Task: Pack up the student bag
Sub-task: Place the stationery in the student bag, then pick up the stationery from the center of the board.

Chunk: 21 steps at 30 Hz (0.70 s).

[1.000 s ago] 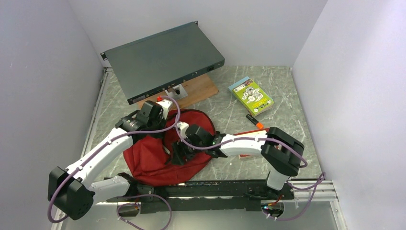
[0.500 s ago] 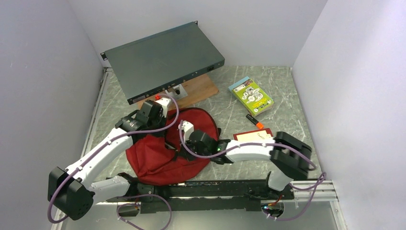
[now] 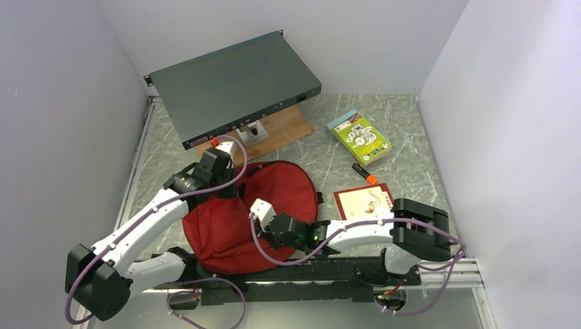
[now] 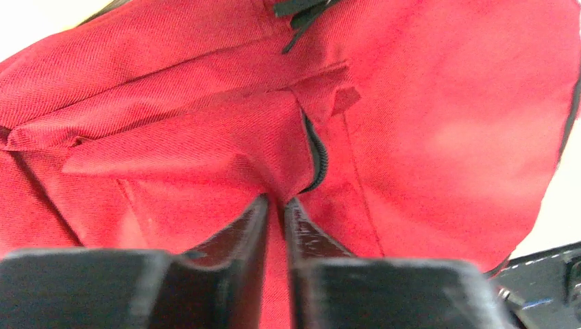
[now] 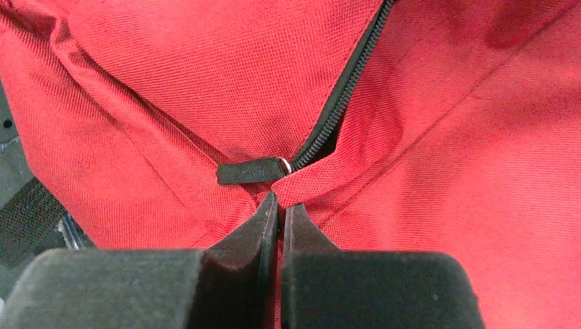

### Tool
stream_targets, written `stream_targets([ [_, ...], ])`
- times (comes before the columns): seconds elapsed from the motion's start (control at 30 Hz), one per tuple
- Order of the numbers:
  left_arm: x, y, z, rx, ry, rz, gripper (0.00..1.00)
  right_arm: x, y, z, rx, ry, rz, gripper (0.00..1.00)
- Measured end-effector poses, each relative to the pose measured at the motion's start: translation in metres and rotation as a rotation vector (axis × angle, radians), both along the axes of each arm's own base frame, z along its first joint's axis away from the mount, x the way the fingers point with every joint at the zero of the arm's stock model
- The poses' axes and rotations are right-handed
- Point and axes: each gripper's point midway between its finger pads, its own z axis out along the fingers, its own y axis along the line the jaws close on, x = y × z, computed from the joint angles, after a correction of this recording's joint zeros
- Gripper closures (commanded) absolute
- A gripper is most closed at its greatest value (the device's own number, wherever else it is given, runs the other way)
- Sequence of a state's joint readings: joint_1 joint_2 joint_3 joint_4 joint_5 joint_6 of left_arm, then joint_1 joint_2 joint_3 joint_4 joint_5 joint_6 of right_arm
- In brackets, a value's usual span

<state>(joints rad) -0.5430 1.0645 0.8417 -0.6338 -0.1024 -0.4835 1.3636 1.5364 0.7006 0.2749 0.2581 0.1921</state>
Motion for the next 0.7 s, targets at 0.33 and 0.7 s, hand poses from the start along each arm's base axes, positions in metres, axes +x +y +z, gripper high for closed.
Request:
stream_targets([
  [0.33,-0.035,-0.008,-0.012,0.002,0.120,0.003,0.32,-0.016,0.009,-0.017,-0.004,0.079,0.105,0.57],
  [0.7,-0.053,-0.011,-0.032,0.257,0.176,0.033,0.53,0.008,-0.017,0.025,0.220,0.304,0.045,0.60],
])
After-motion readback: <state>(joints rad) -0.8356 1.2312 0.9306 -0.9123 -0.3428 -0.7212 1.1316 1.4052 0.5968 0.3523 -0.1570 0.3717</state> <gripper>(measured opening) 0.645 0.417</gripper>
